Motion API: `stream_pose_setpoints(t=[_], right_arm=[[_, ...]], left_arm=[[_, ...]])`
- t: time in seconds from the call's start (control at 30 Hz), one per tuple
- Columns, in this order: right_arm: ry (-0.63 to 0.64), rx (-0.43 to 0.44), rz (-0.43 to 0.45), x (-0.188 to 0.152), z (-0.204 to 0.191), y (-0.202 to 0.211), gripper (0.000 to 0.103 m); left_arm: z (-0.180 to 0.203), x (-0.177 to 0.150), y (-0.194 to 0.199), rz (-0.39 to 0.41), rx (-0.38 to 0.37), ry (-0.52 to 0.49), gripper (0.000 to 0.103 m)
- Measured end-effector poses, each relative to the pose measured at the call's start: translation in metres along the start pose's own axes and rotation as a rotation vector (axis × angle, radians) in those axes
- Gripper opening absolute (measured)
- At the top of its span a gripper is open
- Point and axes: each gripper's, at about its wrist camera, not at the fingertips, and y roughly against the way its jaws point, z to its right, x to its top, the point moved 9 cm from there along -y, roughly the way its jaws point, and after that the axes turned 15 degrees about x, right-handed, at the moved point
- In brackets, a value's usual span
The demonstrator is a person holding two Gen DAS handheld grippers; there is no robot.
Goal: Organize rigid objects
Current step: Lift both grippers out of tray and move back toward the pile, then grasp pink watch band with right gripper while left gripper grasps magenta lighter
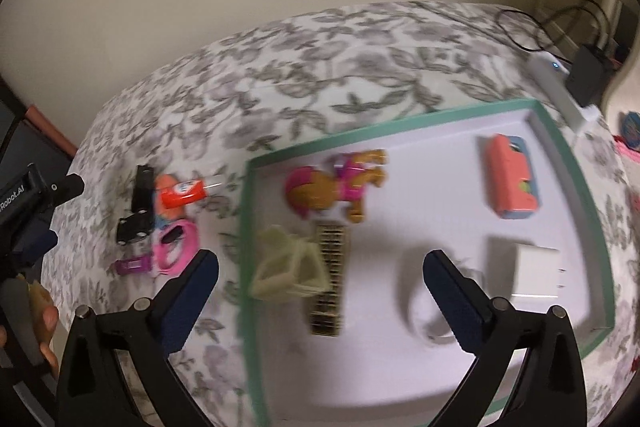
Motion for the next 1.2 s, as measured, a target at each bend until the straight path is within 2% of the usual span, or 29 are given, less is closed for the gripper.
stream_pose_setpoints(t=[0.23, 0.37, 0.67, 0.87, 1.03, 1.2], right_arm=[[0.031, 0.036, -0.025, 0.000, -0.033, -0.022, 0.102], [0.042, 0.045, -0.053, -0.005, -0.049, -0.036, 0.102], [0.071, 0.058, -0.087, -0.010, -0.074, -0.059, 0.102], [0.112, 0.097, -0.073, -0.005, -0.095, -0.064, 0.102], [0.130, 0.089, -0.122, -0.013, -0.103, -0.084, 0.102], [0.163, 0.072, -0.165, -0.023, -0.109, -0.104, 0.102]], left_arm=[[-0.049, 0.014, -0.017, -0.016, 0.038, 0.090, 0.103], [-0.061, 0.013, -0.028, -0.045, 0.040, 0.107, 0.103], [-0.073, 0.008, -0.048, -0.090, 0.033, 0.125, 0.103], [-0.070, -0.004, -0.066, -0.171, 0.009, 0.103, 0.103], [-0.066, -0.017, -0.081, -0.235, 0.038, 0.056, 0.103], [-0.069, -0.026, -0.096, -0.284, 0.053, 0.051, 0.103]])
